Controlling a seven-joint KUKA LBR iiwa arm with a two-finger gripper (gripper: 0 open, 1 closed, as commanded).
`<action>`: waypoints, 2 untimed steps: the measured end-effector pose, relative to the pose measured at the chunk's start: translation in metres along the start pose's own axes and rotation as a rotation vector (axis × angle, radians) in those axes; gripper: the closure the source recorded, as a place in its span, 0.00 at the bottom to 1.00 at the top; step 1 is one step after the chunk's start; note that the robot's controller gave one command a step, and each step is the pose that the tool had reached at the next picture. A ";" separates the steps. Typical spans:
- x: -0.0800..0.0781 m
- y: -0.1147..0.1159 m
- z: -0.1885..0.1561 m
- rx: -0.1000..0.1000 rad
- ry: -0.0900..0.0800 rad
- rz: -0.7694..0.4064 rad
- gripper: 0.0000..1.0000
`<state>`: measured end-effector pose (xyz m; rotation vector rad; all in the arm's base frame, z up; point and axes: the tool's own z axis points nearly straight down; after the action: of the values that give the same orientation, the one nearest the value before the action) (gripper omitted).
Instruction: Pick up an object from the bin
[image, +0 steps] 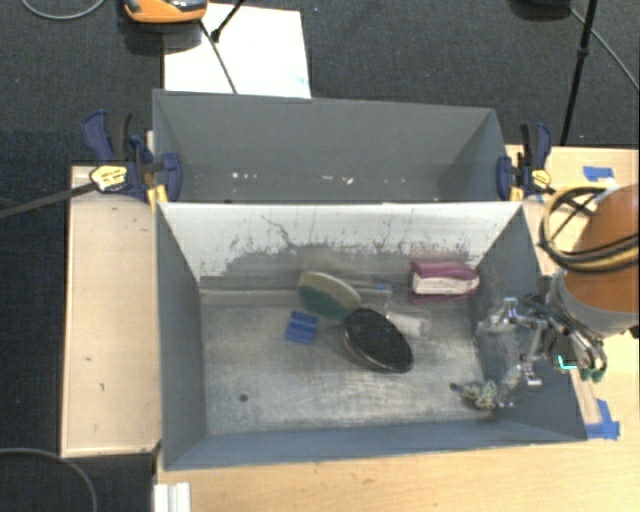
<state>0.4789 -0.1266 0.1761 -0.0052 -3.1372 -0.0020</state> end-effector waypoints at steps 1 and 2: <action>-0.010 -0.025 0.105 0.001 -0.010 0.220 0.00; 0.000 -0.018 0.075 0.003 -0.010 -0.305 0.00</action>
Offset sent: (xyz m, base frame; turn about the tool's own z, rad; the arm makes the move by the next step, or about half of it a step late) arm 0.0082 -0.0247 -0.1061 0.2177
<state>0.4786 -0.1449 0.1008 0.4723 -3.1118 0.0021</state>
